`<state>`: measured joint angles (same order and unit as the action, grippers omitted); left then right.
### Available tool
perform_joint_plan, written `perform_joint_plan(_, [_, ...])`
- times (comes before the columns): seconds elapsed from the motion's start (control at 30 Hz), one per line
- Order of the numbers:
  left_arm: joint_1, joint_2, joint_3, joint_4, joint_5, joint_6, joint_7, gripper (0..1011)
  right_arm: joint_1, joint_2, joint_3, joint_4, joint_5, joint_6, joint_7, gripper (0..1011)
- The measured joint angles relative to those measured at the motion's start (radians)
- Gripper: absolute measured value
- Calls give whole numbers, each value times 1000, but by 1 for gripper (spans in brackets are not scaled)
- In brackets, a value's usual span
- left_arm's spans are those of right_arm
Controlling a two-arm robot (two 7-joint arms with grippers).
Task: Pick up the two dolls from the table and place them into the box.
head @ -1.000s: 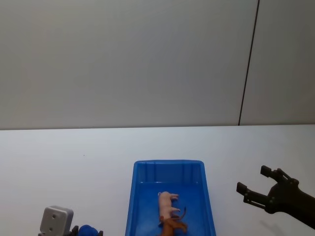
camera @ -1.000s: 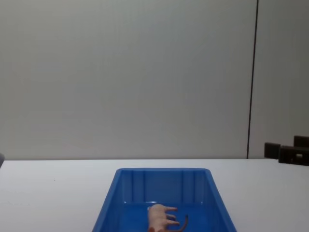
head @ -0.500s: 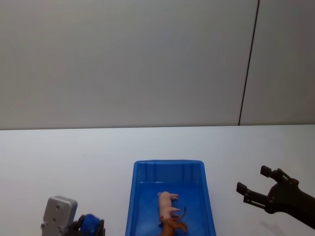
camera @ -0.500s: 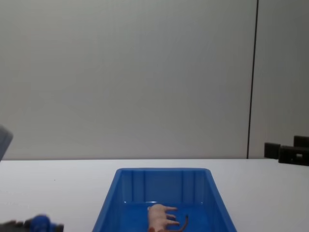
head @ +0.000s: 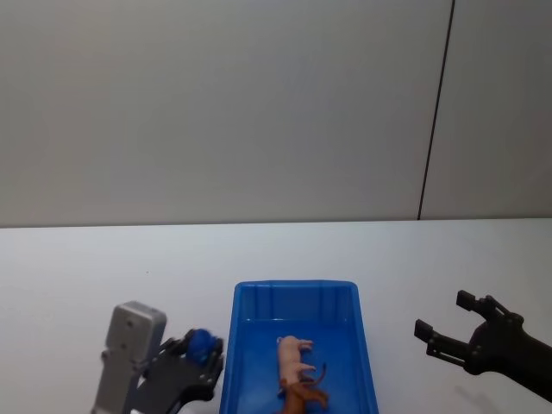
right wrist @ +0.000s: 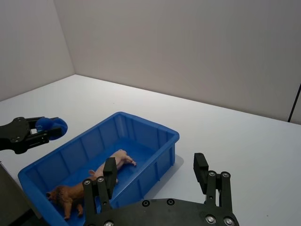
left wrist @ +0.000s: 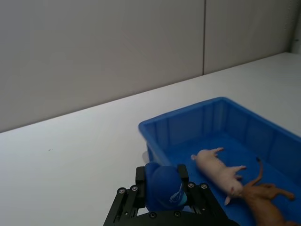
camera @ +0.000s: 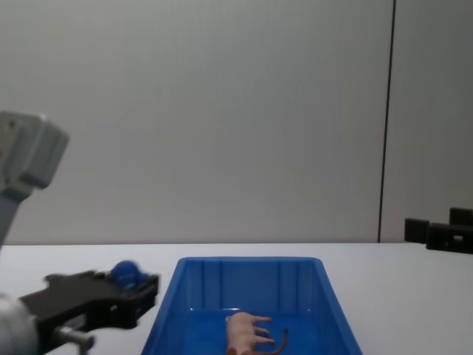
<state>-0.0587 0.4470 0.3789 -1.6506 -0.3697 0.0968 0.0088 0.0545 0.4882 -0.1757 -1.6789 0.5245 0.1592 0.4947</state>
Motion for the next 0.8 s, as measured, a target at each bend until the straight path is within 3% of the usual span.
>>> perform_joint_plan(0.2, [-46,-44,14,33,21,-19,-77,368,0,0,0,0,0,0,0,1001])
perform_joint_plan(0.6, [-139,-139,51,124,62,-50,-227,740,0,0,0,0,0,0,0,1001])
perform_joint_plan(0.63, [-143,-144,53,130,63,-53,-234,805,0,0,0,0,0,0,0,1001])
perform_joint_plan(0.8, [-160,-163,60,148,66,-66,-271,914,0,0,0,0,0,0,0,1001])
